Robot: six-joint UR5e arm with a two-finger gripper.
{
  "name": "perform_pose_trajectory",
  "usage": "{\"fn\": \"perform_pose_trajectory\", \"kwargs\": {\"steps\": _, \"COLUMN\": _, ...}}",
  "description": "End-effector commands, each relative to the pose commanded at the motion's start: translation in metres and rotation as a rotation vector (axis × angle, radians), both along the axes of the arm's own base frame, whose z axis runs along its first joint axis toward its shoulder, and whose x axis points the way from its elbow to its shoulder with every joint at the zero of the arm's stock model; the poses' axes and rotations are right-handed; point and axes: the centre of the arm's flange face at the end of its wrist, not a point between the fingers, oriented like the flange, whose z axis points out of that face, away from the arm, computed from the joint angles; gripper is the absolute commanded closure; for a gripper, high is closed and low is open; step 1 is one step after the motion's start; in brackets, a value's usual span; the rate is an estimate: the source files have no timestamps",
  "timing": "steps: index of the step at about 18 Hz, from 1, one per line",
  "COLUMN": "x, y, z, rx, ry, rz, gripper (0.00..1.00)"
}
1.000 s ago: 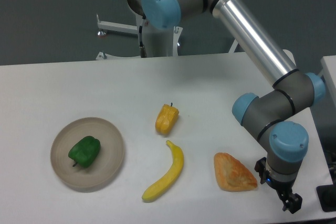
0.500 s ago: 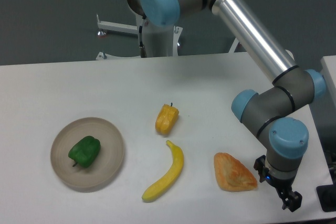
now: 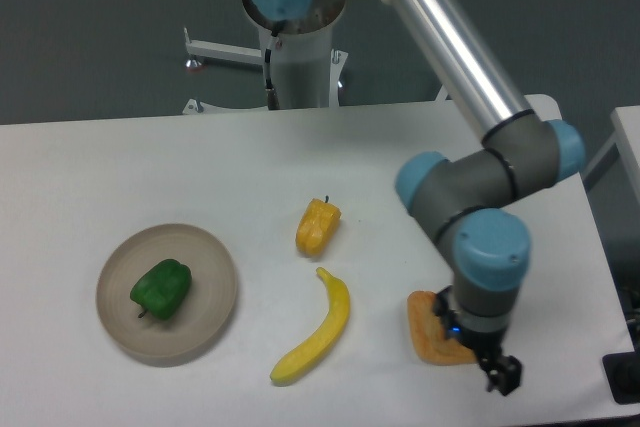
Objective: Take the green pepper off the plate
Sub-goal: 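Move the gripper across the table to above the green pepper on the plate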
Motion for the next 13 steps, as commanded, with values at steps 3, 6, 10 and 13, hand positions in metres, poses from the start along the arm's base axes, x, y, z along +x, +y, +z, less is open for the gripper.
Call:
{"fn": "perform_pose_trajectory", "kwargs": {"steps": 3, "x": 0.051, "y": 0.000, "z": 0.002, "rx": 0.020, "ry": -0.101, "rz": 0.078, "gripper": 0.00}}
{"fn": "perform_pose_trajectory", "kwargs": {"steps": 6, "x": 0.098, "y": -0.002, "z": 0.009, "rx": 0.011, "ry": -0.131, "rz": 0.158, "gripper": 0.00}}
{"fn": "perform_pose_trajectory", "kwargs": {"steps": 10, "x": 0.161, "y": 0.006, "z": 0.014, "rx": 0.001, "ry": -0.142, "rz": 0.174, "gripper": 0.00}}
{"fn": "perform_pose_trajectory", "kwargs": {"steps": 13, "x": 0.203, "y": -0.003, "z": 0.013, "rx": -0.026, "ry": -0.152, "rz": 0.161, "gripper": 0.00}}
